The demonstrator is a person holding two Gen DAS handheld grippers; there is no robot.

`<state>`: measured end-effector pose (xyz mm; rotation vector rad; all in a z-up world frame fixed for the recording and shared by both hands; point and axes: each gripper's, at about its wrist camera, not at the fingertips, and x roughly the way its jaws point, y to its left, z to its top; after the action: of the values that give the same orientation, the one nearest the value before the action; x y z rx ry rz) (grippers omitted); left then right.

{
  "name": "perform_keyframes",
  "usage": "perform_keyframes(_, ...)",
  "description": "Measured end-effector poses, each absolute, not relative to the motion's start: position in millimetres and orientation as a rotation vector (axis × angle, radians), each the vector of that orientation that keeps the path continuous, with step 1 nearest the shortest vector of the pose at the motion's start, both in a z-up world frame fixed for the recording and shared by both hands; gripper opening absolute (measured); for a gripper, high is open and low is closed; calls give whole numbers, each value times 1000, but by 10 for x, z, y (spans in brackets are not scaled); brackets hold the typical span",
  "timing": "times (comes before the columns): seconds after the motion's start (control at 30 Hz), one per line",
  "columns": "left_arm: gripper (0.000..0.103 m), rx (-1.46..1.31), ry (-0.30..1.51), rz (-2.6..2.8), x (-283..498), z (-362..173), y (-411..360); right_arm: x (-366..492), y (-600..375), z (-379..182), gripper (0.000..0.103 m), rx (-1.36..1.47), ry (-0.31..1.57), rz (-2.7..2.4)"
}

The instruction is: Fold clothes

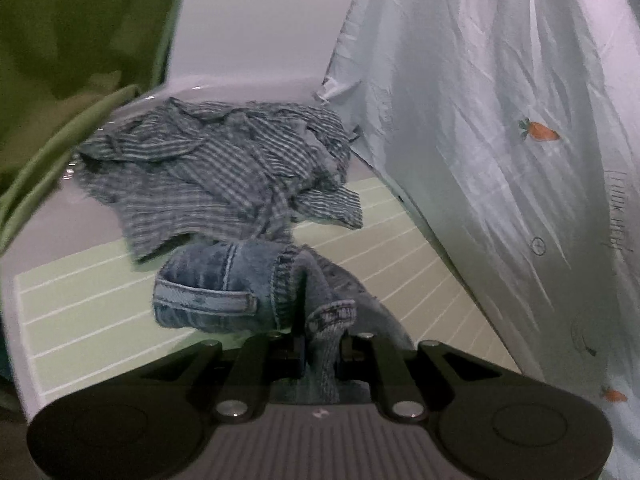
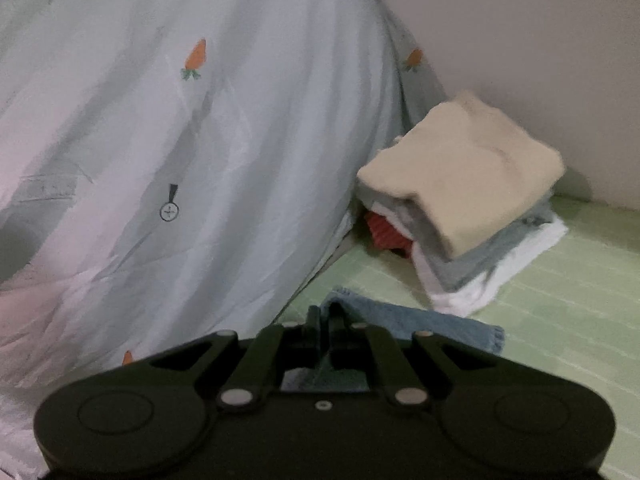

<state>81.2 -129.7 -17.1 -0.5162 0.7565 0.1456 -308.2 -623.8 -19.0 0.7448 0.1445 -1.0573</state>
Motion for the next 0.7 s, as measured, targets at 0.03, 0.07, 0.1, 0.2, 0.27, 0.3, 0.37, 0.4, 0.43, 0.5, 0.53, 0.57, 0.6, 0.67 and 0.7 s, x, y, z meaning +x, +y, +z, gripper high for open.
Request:
perform_keyframes(0.03,14,-513,759,145,905,-190,-1346,-2990,-6326,-229,4,752,154,-1061)
perform_keyframes(0.07,14,-510,761,144,997,-210,-1395,-2898,-6414,-268,4,759,163,-1065)
perform_keyframes(0.1,14,-509,764,145,1099,-232,-1440,-2800,-6510,-312,4,774,175,-1071)
perform_keyframes(0.2,14,-505,792,158,1463,-324,-1550,-2471,-6801,-425,4,802,223,-1086)
perform_keyframes(0.27,14,-480,810,158,1708,-409,-1647,-2145,-7007,-497,4,767,282,-1089)
perform_keyframes(0.3,14,-465,820,159,1860,-473,-1694,-1980,-7111,-534,4,747,312,-1090)
perform_keyframes(0.37,21,-438,850,173,2171,-634,-1801,-1609,-7352,-661,4,715,369,-1063)
perform_keyframes(0.4,22,-425,883,197,2318,-716,-1856,-1424,-7471,-730,7,697,394,-1040)
perform_keyframes(0.43,24,-415,913,219,2447,-784,-1905,-1276,-7555,-783,19,692,433,-1029)
perform_keyframes(0.5,31,-413,922,228,2518,-793,-1968,-1097,-7615,-856,34,684,483,-1018)
perform_keyframes(0.53,47,-413,907,216,2507,-779,-1992,-1078,-7579,-873,52,676,485,-1017)
perform_keyframes(0.57,67,-413,872,187,2448,-759,-2006,-1138,-7489,-909,61,661,494,-1037)
perform_keyframes(0.6,73,-398,846,165,2384,-741,-2027,-1214,-7389,-948,76,643,504,-1062)
perform_keyframes(0.67,77,-329,829,163,2271,-707,-2098,-1368,-7211,-1058,79,627,539,-1117)
perform_keyframes(0.7,77,-292,826,163,2214,-693,-2134,-1466,-7146,-1148,79,651,567,-1142)
